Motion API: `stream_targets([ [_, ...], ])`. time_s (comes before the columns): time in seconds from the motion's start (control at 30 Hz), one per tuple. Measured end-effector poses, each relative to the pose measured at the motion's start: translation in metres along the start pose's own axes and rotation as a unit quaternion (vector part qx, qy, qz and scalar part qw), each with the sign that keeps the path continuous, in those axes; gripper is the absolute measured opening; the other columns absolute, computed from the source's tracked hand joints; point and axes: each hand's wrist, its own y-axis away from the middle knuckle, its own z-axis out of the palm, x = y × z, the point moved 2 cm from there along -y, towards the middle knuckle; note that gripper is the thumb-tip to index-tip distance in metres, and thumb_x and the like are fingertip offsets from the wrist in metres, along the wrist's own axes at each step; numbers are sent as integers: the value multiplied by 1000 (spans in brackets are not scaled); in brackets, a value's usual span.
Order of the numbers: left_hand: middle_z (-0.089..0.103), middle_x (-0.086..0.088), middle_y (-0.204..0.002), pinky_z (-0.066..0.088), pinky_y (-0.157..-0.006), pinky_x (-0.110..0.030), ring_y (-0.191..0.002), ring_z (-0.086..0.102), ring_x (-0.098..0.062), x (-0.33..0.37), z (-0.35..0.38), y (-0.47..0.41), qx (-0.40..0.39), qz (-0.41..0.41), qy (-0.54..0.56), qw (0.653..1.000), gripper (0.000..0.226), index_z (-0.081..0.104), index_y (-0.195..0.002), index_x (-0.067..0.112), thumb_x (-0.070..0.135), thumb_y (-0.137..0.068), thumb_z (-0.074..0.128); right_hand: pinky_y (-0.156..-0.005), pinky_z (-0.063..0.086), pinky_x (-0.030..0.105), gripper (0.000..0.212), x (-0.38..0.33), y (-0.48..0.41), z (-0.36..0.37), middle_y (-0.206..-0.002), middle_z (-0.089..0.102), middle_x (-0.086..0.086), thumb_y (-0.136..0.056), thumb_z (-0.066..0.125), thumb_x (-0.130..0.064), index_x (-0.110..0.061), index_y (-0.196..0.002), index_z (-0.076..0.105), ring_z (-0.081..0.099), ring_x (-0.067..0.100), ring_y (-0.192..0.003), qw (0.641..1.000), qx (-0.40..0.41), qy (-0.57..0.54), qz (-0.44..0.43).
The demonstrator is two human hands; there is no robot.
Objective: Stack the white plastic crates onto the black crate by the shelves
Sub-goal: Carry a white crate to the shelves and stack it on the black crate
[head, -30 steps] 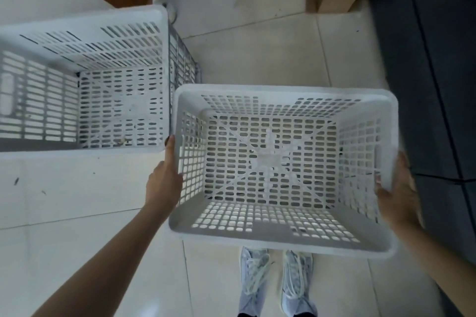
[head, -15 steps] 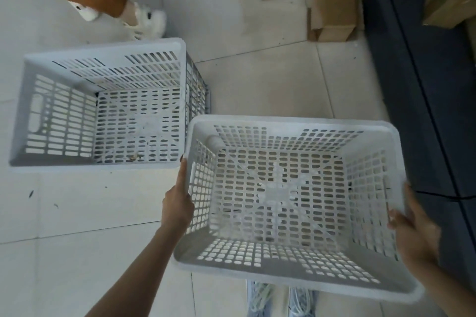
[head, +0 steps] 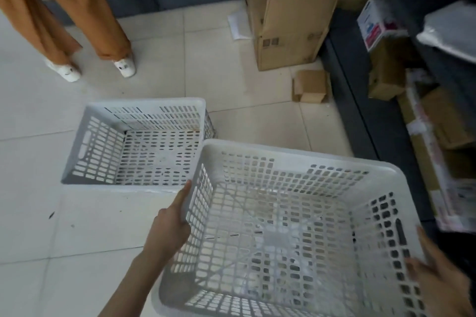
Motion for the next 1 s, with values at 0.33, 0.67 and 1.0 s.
stream_targets([
  [0.33, 66, -17, -75, 46, -58, -35, -61, 59, -33, 73, -213, 169, 187, 7, 64, 980, 83, 40, -139, 36, -4, -70, 59, -77, 53, 22, 83, -218, 203, -116, -124, 62, 4, -78, 61, 9, -68, -104, 46, 63, 23, -105, 974, 19, 28, -223],
  [0.67, 68, -15, -66, 42, -52, -8, -65, 64, -31, 23, -286, 388, 245, 60, 189, 949, 94, 36, -111, 76, -5, -73, 63, -43, 41, 6, 69, -215, 438, -215, -69, 72, -6, -80, 59, 10, -41, -126, 50, 51, 1, -44, 959, 118, 28, -257],
  [1.0, 68, -15, -109, 49, -85, -41, -93, 63, -29, 32, -296, 497, 149, 194, 198, 949, 77, 45, -132, 44, 9, -69, 69, -38, 42, 12, 68, -95, 622, -277, -64, 67, 18, -82, 55, 10, -36, -131, 45, 64, 27, -56, 953, 245, -50, -169],
])
